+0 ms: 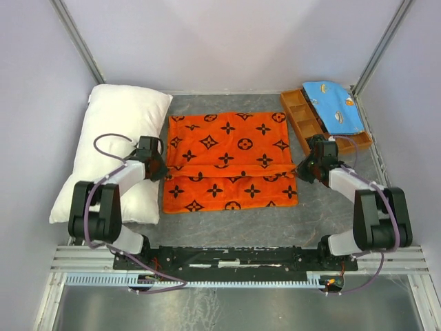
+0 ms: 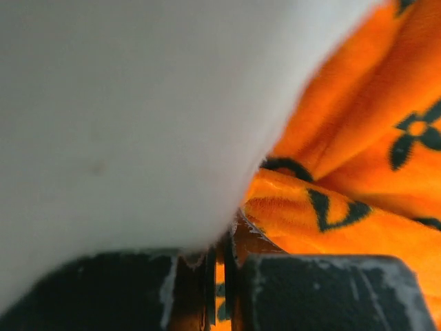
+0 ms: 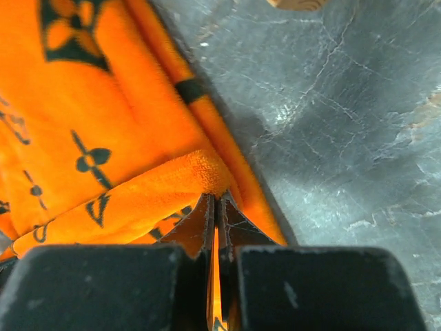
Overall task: Remove the pillowcase from the pillow
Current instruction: Fold the pillowcase at the center of the board.
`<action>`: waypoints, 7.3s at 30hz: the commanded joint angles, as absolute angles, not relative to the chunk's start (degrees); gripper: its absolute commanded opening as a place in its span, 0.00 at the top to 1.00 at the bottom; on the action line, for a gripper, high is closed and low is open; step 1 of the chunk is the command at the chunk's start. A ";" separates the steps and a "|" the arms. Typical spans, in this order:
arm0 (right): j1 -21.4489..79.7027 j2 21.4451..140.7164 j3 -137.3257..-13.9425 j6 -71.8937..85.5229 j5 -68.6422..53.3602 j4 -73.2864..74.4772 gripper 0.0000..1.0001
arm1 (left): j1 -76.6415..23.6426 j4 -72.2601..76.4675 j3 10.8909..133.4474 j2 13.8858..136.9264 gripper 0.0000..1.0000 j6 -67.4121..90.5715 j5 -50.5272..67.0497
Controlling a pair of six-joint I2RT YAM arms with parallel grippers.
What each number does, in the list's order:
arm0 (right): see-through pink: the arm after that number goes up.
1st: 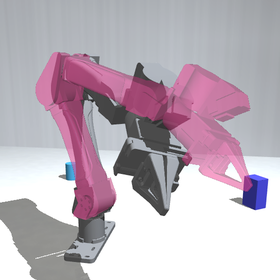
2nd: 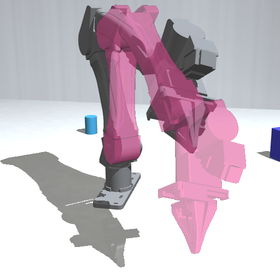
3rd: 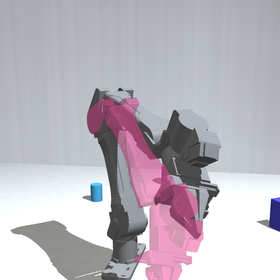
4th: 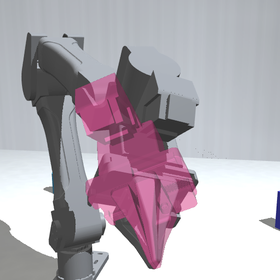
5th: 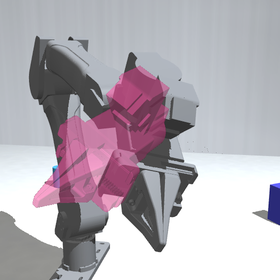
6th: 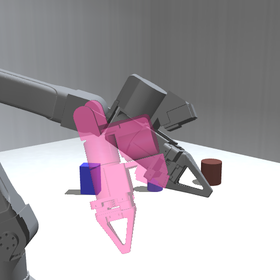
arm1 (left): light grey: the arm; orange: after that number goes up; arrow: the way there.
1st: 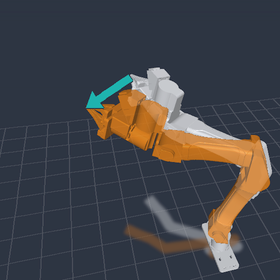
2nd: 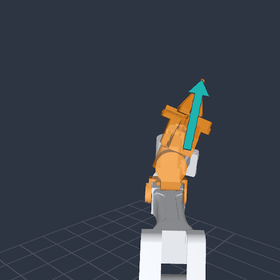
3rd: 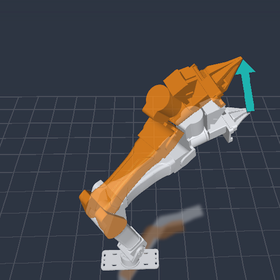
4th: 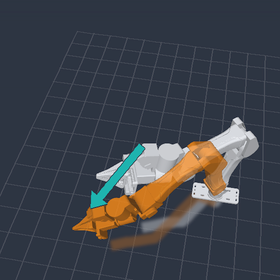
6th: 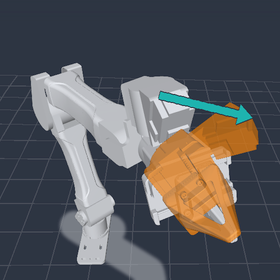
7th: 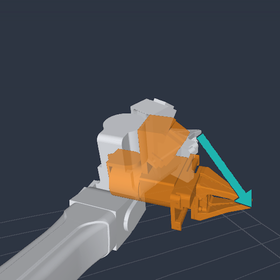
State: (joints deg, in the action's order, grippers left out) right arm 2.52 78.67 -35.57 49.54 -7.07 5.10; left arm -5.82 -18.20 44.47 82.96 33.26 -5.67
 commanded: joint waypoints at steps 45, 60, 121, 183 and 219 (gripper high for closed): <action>5.36 73.81 -44.69 43.07 -0.41 22.76 0.99 | -10.44 -33.31 62.46 95.99 0.97 32.13 -20.35; 5.83 89.95 -46.36 43.44 0.91 20.15 0.99 | -12.11 -32.54 57.75 100.14 0.97 35.07 -19.08; 0.24 85.09 -64.95 41.01 -0.35 29.10 0.99 | -15.91 -48.66 77.78 92.44 0.97 30.88 -21.94; 0.35 86.32 -55.13 40.12 2.79 25.79 0.99 | -13.63 -35.59 60.65 96.36 0.97 32.30 -22.55; 31.00 108.86 -78.40 25.50 13.00 35.82 0.00 | -30.24 -33.31 74.84 107.14 0.04 29.01 -22.38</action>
